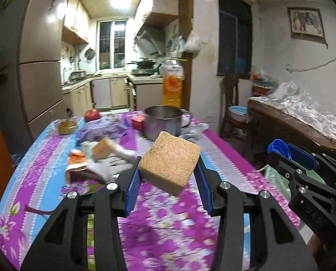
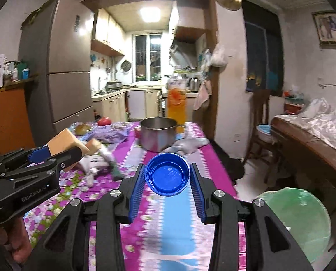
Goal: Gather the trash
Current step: 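Carry the sponge and blue cap off the table over the green bin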
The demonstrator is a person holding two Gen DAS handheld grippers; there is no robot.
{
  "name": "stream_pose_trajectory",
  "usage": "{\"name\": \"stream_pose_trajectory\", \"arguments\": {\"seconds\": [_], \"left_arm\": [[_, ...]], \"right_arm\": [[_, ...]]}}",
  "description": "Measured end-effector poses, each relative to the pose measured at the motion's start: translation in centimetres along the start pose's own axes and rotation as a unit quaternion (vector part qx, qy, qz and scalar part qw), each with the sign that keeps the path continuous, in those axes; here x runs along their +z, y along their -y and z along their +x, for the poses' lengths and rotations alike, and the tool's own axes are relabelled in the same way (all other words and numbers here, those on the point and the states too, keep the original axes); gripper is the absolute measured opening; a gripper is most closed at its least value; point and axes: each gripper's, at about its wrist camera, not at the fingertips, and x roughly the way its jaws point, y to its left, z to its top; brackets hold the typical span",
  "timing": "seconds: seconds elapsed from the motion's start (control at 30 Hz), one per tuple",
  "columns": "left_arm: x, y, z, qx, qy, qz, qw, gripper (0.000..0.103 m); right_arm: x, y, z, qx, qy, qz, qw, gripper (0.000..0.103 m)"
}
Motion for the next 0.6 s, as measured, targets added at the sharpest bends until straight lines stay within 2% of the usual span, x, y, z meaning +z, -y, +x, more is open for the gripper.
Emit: {"name": "stream_pose_trajectory", "arguments": {"seconds": [0.4,0.6], "left_arm": [[1.5,8.9,1.7,-0.064,0.002,0.031,0.9974,0.043],[1.9,14.1,3.4,-0.101,-0.019,0.052,0.9934,0.043]], "right_arm": [[0.2,9.6,-3.7,-0.074,-0.003,0.019,0.997,0.04],[-0.3,15.4,-4.3,-0.104,-0.024,0.037,0.994,0.04]]}}
